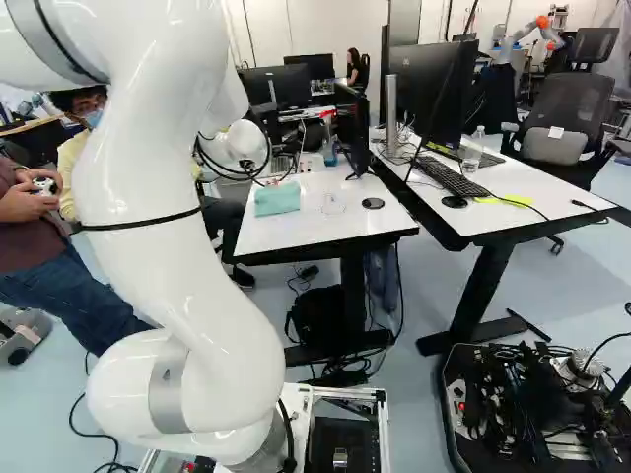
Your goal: Clean the table with the green towel
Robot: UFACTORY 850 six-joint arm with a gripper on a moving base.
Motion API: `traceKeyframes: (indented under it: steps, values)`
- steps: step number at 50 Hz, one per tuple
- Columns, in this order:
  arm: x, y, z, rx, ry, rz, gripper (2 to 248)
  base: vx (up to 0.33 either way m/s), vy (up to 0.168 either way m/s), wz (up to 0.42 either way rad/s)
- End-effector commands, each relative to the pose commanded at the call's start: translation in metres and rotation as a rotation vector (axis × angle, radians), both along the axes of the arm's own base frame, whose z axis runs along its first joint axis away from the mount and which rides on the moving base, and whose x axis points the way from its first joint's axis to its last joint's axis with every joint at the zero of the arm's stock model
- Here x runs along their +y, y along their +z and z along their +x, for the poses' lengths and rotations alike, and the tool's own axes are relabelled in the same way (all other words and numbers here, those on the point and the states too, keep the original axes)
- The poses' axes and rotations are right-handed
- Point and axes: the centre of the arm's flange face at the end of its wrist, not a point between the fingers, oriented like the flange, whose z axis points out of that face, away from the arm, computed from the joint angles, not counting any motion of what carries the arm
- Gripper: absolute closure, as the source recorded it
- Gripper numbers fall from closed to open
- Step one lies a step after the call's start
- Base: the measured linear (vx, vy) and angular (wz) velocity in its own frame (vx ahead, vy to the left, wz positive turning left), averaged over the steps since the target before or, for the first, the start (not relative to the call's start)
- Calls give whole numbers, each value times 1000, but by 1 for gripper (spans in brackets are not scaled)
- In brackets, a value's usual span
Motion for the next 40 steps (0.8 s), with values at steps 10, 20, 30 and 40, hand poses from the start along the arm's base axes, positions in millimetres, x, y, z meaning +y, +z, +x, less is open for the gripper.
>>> traceKeyframes:
  steps: [10,20,30,40]
  values:
    - [-11,8,10,-100,-26,36,3,0,0,0]
    - [-30,16,12,-179,-103,95,3,0,0,0]
    - [-51,19,13,-208,-209,156,3,0,0,0]
    - [-72,9,12,-160,-321,208,3,0,0,0]
